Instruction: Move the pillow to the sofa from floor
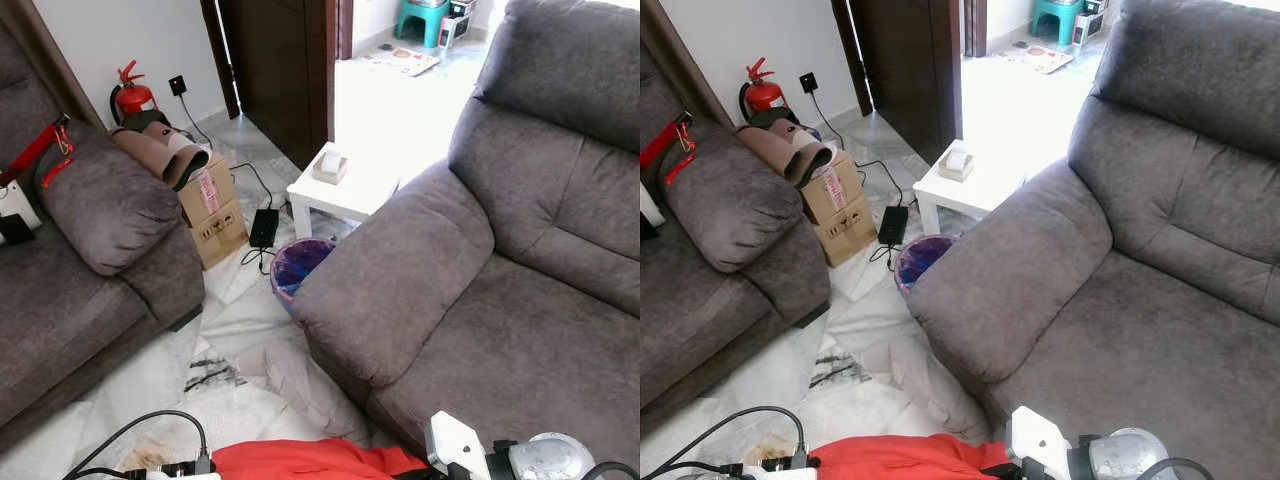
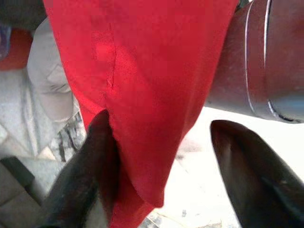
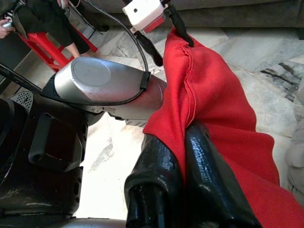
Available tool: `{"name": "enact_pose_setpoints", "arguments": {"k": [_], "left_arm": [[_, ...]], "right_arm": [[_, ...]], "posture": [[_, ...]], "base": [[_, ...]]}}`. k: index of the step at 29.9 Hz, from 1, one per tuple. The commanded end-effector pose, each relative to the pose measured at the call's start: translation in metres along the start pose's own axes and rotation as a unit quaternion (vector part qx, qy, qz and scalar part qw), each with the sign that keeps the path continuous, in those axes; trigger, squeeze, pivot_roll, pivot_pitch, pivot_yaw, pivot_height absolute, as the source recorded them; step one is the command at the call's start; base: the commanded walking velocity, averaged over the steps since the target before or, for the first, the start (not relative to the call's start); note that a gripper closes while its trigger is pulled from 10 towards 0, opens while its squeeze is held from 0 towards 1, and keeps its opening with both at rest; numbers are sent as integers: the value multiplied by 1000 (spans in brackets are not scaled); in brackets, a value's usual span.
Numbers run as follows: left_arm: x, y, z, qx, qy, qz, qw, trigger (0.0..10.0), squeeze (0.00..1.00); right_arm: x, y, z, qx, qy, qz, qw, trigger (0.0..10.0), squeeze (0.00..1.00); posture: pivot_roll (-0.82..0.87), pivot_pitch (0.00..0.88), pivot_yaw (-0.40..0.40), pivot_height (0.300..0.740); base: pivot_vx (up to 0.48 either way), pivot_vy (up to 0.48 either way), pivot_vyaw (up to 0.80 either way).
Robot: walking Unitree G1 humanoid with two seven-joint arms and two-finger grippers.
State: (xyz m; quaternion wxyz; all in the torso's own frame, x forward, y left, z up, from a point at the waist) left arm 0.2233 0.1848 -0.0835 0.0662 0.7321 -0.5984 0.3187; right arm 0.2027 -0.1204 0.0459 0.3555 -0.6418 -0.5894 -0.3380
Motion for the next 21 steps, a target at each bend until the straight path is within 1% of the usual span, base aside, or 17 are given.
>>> {"name": "enact_pose_setpoints", "arguments": {"k": [1,6,9,10,13,16,21], "left_arm": [[-11,9,-4,-20,-17,6,1000,0,0],[-9,9,-5,-30,-16,25,999,0,0],[-10,9,-5,-33,-18,28,999,0,0],[-10,10,-5,-36,-19,37,998,0,0],[-9,10,-5,-37,-19,49,998,0,0],[-10,9,-4,-37,-21,53,998,0,0],[-16,9,-4,-38,-44,62,996,0,0]], "right_arm": [[16,-4,3,19,36,-21,999,10000,0],[16,-4,5,19,37,-20,999,10000,0],[17,-3,5,18,38,-20,999,10000,0],[17,-2,6,17,38,-21,999,10000,0],[19,-2,6,15,42,-22,999,10000,0],[19,-1,6,13,41,-22,999,10000,0],[18,0,7,11,39,-24,999,10000,0]], "posture": [[-60,174,46,740],[-56,175,47,740],[-56,176,47,740],[-58,175,47,740],[-57,175,47,740],[-57,175,47,740],[-58,172,45,740]], "base": [[0,0,0],[0,0,0],[0,0,0],[0,0,0],[0,0,0],[0,0,0],[0,0,0]]}}
Point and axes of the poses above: a point about 5 cm out from each wrist's last joint towards the gripper, its own z axis pointing out of the wrist towards the gripper, its own x axis along the axis of the wrist's last joint, y = z × x, the point moved 6 cm from there along z, pointing out of the wrist towards the gripper, and after that the axes turned 11 degrees about -z, right-handed, at the moved point
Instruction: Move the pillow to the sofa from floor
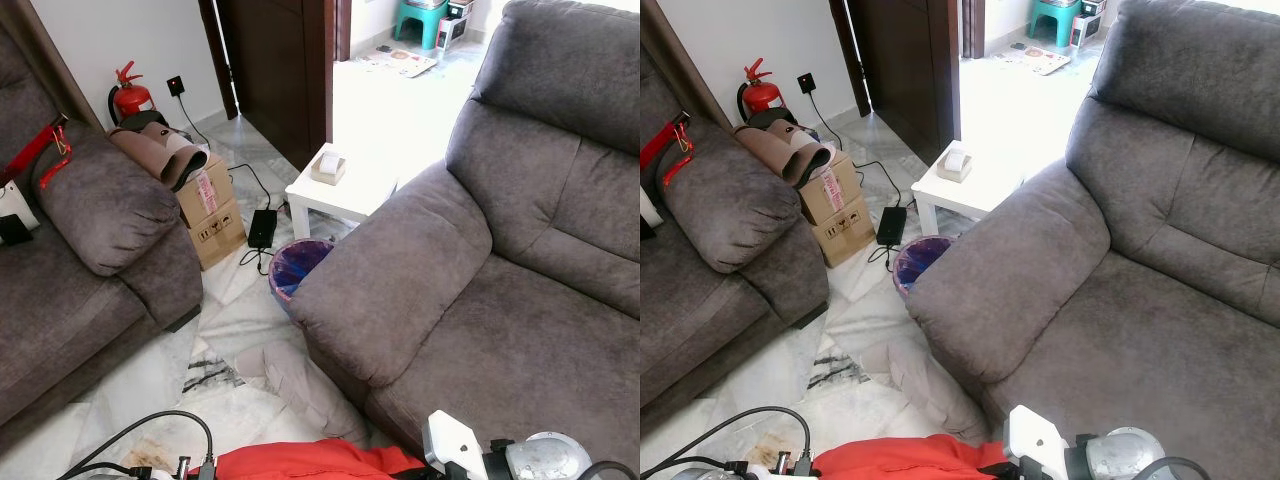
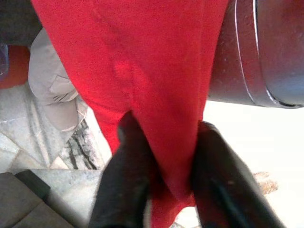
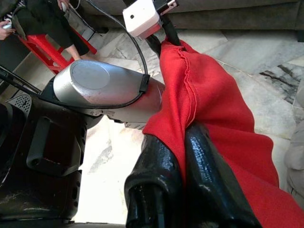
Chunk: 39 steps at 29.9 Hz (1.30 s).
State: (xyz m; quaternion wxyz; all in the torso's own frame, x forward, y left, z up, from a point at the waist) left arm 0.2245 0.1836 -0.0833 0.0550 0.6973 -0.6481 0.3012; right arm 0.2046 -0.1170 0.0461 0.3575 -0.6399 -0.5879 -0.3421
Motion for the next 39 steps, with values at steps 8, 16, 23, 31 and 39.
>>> {"name": "enact_pose_setpoints", "arguments": {"k": [8,16,23,31,39], "left_arm": [[-20,2,-5,13,-42,-13,999,0,0],[-8,-7,1,53,-12,-84,995,0,0],[5,-23,4,110,25,-147,983,0,0],[44,-117,-22,352,201,-432,806,10000,0],[57,-136,-44,407,263,-473,735,10000,0]], "right_arm": [[17,1,4,9,35,-24,999,10000,0],[14,12,11,-24,37,-31,999,10000,0],[14,28,15,-74,42,-32,996,10000,0],[-15,74,16,-274,30,32,961,10000,0],[-20,101,0,-422,85,107,896,10000,0]], "posture": [[-57,174,44,740],[-49,178,46,740],[-53,179,46,740],[-45,178,47,740],[-39,176,49,740]], "base": [[0,0,0],[0,0,0],[0,0,0],[0,0,0],[0,0,0]]}}
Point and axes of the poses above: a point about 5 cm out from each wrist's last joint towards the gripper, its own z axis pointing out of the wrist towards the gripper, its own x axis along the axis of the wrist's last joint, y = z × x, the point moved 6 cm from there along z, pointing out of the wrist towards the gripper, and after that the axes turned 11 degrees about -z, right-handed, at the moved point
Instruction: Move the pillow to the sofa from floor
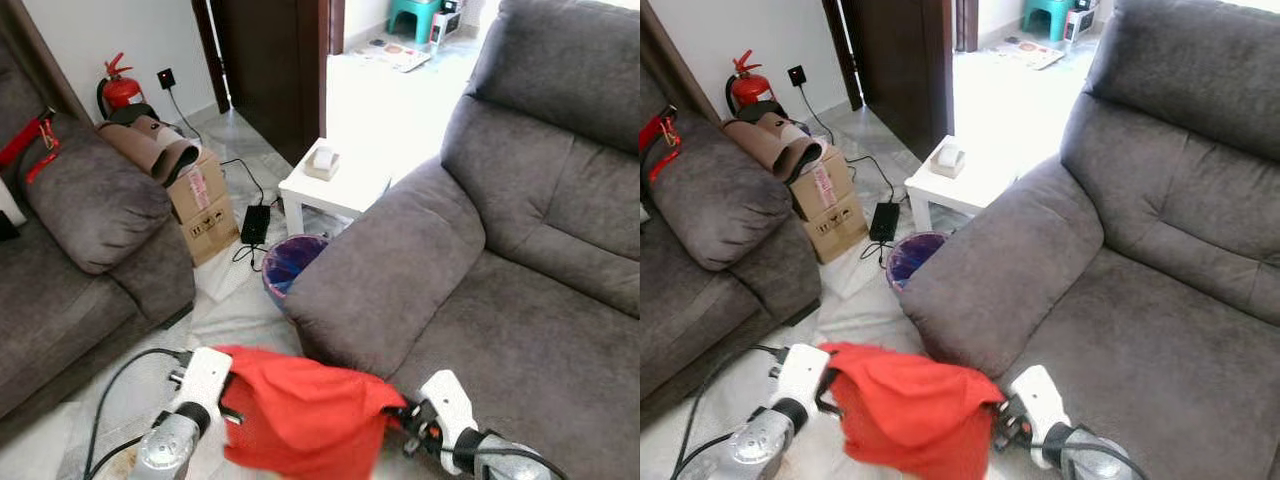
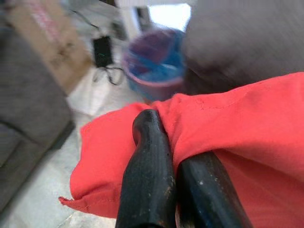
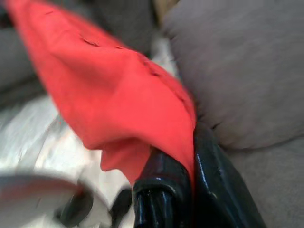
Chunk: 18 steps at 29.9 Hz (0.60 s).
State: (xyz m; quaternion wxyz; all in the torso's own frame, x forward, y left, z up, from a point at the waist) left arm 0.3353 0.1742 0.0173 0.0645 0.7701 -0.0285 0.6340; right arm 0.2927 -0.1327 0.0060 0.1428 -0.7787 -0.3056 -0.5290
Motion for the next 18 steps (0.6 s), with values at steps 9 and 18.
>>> {"name": "enact_pose_setpoints", "arguments": {"k": [9,18], "left_arm": [[5,0,-4,2,1,-4,1000,10000,0],[12,-4,-5,15,9,5,1000,10000,0]], "right_arm": [[19,14,8,-57,44,10,997,10000,0],[24,28,8,-87,54,26,994,10000,0]], "posture": [[-37,173,46,740],[-35,174,44,740]], "base": [[0,0,-574],[0,-211,-788]]}}
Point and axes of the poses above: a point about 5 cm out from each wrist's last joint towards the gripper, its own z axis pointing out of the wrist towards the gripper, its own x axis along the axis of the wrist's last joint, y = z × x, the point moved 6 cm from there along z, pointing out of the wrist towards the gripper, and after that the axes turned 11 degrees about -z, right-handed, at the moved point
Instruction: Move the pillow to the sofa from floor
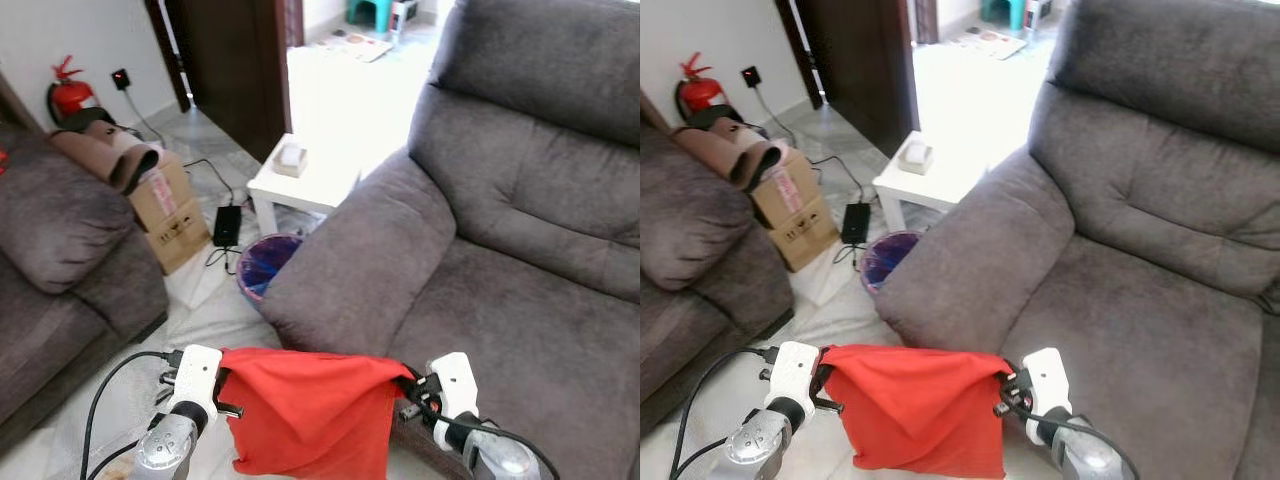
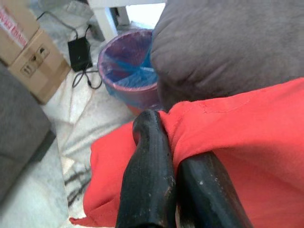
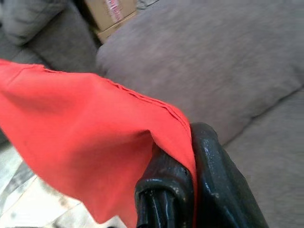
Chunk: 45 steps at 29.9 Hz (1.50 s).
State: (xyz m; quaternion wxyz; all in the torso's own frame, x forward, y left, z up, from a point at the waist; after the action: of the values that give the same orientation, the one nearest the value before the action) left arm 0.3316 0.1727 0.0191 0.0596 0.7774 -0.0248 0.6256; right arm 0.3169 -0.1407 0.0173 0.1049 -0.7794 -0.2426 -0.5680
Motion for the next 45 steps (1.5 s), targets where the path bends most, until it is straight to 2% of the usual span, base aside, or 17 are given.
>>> {"name": "enact_pose_setpoints", "arguments": {"k": [1,9,13,16,32,37,45], "left_arm": [[11,-5,-1,10,20,-12,1000,10000,0],[13,-4,-1,10,23,-6,1000,10000,0],[15,-3,-1,13,24,10,1000,10000,0],[14,-3,0,15,22,-8,1000,10000,0],[20,4,-1,-7,34,-18,999,10000,0],[20,1,-1,1,34,-13,999,10000,0],[24,-2,-2,7,43,-10,999,10000,0]], "right_arm": [[10,10,0,-27,26,4,999,10000,0],[5,15,0,-46,15,10,999,10000,0],[2,18,2,-53,9,6,999,10000,0],[5,22,2,-66,14,9,998,10000,0],[6,24,3,-78,17,17,997,10000,0],[7,24,4,-77,22,13,997,10000,0],[12,24,8,-80,32,16,996,10000,0]], "posture": [[-34,173,43,740],[-33,173,41,740],[-32,171,41,740],[-32,170,41,740],[-30,169,40,740],[-30,169,40,740],[-20,167,37,740]], "base": [[0,-247,-788],[0,-31,-788],[0,-234,-781],[0,-315,-781],[0,0,-781],[0,0,-781],[0,-255,0]]}}
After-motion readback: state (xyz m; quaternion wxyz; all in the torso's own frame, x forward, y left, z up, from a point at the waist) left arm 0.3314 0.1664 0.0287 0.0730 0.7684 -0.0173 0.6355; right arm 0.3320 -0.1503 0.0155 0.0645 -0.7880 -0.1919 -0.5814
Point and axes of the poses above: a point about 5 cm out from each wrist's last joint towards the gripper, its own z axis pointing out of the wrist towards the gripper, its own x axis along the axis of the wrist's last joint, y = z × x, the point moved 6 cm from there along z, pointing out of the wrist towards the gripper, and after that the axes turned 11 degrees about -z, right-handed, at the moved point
